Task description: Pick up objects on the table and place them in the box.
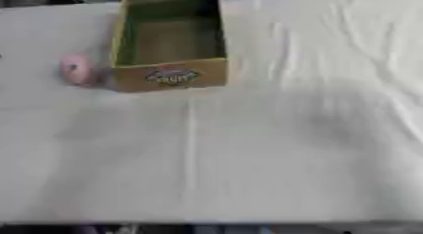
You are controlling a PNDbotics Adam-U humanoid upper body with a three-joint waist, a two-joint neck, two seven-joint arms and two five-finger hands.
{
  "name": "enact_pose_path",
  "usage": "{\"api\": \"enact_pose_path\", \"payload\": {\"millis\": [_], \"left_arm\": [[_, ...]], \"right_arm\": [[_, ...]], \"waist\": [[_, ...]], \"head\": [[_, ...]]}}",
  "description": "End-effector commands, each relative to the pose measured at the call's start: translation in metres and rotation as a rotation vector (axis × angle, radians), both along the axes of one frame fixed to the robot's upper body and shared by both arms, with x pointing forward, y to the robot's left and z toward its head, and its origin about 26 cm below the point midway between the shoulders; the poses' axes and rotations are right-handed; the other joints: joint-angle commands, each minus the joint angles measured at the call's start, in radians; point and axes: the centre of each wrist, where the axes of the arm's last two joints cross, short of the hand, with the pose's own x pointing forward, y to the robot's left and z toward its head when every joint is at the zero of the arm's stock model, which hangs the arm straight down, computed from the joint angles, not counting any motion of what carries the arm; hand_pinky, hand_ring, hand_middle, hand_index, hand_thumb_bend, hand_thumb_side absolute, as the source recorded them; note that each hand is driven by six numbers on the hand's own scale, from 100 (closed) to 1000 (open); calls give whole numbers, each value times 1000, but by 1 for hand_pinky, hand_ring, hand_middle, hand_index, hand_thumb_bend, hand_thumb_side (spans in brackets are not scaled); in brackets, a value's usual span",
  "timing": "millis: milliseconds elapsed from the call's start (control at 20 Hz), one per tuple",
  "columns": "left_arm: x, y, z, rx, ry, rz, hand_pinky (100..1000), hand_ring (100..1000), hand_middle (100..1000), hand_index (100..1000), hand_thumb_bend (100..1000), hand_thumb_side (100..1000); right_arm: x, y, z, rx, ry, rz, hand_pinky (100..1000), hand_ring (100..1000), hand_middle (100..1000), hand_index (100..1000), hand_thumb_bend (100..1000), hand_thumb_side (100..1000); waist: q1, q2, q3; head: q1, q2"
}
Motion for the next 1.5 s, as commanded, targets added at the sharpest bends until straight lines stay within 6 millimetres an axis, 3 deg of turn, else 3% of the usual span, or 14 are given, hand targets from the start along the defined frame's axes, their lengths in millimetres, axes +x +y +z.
{"api": "enact_pose_path", "payload": {"millis": [50, 150, 600, 800, 850, 900, 950, 1000, 1050, 1150, 1200, 1250, 1500], "left_arm": [[0, 3, 13, 15, -39, 7, 523, 511, 527, 582, 268, 572], [0, 3, 13, 14, -41, 8, 523, 511, 527, 582, 228, 584], [0, 3, 15, 16, -46, 10, 523, 511, 526, 582, 235, 583], [2, 5, 20, 70, -34, 11, 524, 525, 539, 587, 271, 581], [4, 7, 23, 107, -24, 18, 523, 537, 548, 593, 337, 557], [6, 9, 27, 157, -9, 29, 523, 543, 553, 598, 367, 547], [9, 12, 31, 219, 11, 41, 531, 566, 572, 614, 473, 519], [12, 14, 36, 292, 39, 56, 536, 577, 583, 624, 518, 509], [16, 17, 41, 374, 73, 72, 552, 602, 611, 649, 606, 457], [26, 23, 52, 564, 163, 117, 569, 615, 636, 678, 692, 380], [32, 25, 57, 659, 215, 139, 579, 620, 651, 695, 714, 357], [37, 27, 61, 747, 264, 155, 592, 617, 645, 702, 731, 280], [61, 31, 79, 1143, 525, 117, 644, 622, 654, 730, 627, 100]], "right_arm": [[-2, -2, 15, -20, -44, -2, 635, 694, 710, 847, 100, 268], [-2, -1, 15, -21, -44, -1, 635, 694, 710, 847, 100, 269], [-2, -1, 16, -22, -46, 1, 636, 695, 709, 847, 100, 271], [-2, -1, 16, -24, -44, 2, 637, 696, 709, 847, 100, 271], [-1, -1, 16, -24, -43, 2, 637, 696, 710, 848, 100, 272], [-1, -1, 16, -26, -42, 4, 637, 696, 710, 848, 100, 273], [-1, -1, 16, -27, -41, 5, 637, 697, 710, 848, 100, 273], [-1, -1, 16, -28, -40, 6, 637, 697, 710, 848, 100, 273], [-1, -1, 16, -29, -39, 8, 638, 697, 710, 848, 100, 273], [-1, -1, 15, -30, -36, 10, 638, 697, 710, 848, 100, 274], [-1, 0, 15, -30, -34, 13, 638, 697, 710, 848, 100, 274], [-1, 0, 15, -31, -32, 14, 638, 698, 710, 848, 100, 274], [-1, 0, 14, -34, -27, 20, 639, 698, 710, 849, 100, 275]], "waist": [[-3, -15, 0], [-3, -15, 0], [-4, -15, -2], [-5, -16, -3], [-6, -17, -4], [-6, -18, -4], [-6, -19, -5], [-6, -20, -6], [-6, -21, -8], [-6, -23, -13], [-6, -25, -15], [-6, -26, -18], [-8, -30, -32]], "head": [[10, -23], [14, -30], [14, -54], [13, -55], [13, -54], [14, -53], [14, -51], [15, -49], [17, -48], [20, -44], [21, -43], [23, -41], [29, -35]]}}
